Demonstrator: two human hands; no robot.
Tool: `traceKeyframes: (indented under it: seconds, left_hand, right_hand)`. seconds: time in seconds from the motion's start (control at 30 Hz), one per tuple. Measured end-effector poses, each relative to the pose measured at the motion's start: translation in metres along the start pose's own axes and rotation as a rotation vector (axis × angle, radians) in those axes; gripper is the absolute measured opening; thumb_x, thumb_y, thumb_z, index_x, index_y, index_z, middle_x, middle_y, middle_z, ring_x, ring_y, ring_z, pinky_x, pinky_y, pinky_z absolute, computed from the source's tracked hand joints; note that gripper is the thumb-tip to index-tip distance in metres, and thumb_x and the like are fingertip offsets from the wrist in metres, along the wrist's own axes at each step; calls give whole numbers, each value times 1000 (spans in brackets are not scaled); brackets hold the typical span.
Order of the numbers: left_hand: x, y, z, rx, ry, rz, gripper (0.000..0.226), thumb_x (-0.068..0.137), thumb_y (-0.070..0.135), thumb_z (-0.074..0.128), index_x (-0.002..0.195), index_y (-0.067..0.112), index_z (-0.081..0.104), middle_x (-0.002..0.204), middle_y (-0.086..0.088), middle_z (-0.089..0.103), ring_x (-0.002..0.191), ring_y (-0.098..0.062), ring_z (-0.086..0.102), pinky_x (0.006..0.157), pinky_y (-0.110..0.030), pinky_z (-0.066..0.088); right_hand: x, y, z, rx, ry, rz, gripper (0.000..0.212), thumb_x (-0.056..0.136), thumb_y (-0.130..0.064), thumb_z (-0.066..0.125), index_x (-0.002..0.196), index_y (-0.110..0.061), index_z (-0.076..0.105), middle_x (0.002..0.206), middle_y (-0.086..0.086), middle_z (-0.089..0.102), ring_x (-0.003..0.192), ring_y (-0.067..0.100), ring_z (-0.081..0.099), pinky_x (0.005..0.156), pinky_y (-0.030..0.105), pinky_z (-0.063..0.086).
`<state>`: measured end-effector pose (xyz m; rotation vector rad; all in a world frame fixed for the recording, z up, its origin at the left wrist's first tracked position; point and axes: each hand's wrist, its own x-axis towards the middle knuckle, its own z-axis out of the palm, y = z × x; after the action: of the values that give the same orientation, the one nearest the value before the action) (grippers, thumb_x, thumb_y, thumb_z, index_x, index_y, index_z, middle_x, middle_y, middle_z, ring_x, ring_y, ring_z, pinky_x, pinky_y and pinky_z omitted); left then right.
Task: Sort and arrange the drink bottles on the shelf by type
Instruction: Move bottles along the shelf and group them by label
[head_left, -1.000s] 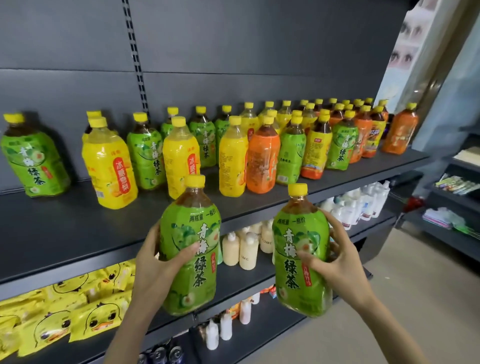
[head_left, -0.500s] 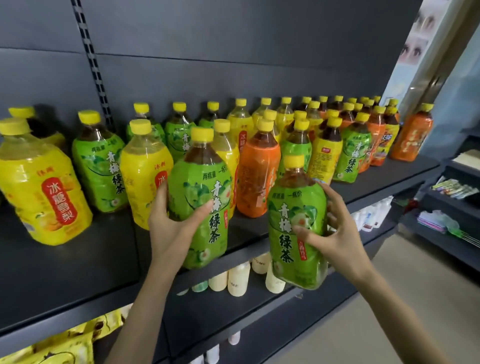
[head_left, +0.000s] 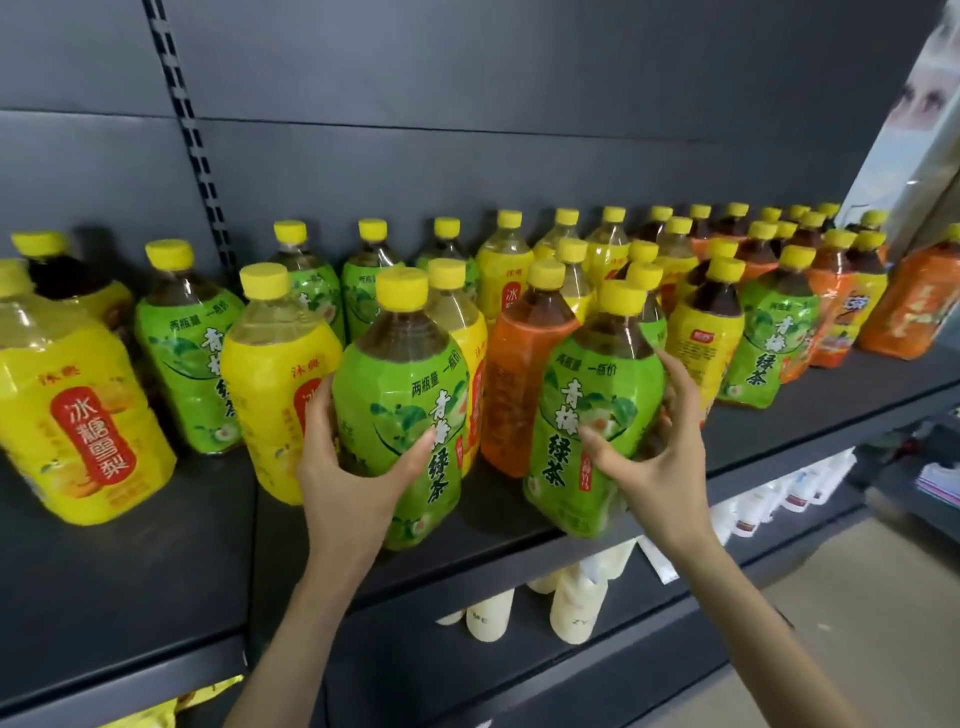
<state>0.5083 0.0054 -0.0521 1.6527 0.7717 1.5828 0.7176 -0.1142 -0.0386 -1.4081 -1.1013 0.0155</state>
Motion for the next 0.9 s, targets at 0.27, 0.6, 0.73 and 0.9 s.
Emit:
traceKeyframes:
  seconds: [0.27,0.6,0.73,0.9]
  left_hand:
    - [3,-32,26,86,118,-87,85,55,58,74,123,65,25,129,33,38,126,6,38,106,-26,35]
    - [25,-44,72,332,110,-122,111,58,71,63,146,24,16,134,11,31,124,-2,28,101,-26,28]
    - [22,-44,79,389,106,-106,111,62,74,58,148,17,17,143,-2,37,128,-12,33,96,-28,30]
    - [15,-38,76,391,70,-102,103,72,64,61,149,14,14,146,-4,34,133,-20,32,99,-28,29]
  right_hand:
    - [11,27,21,-72,-11,14,94,63,-58,76,140,-47,22,139,-32,33,126,-14,36,98,7,35]
    - [44,39,60,-219,-64,-71,95,69,-62,62,142,-35,8,134,-3,38,118,1,37,83,36,50]
    - [49,46,68,-259,-73,-77,96,72,-67,55,146,-35,3,138,9,39,123,25,49,80,44,53]
    - [45,43,67,-257,-129,-70,87,78,-56,56,142,-40,-2,148,12,27,129,23,39,86,40,50]
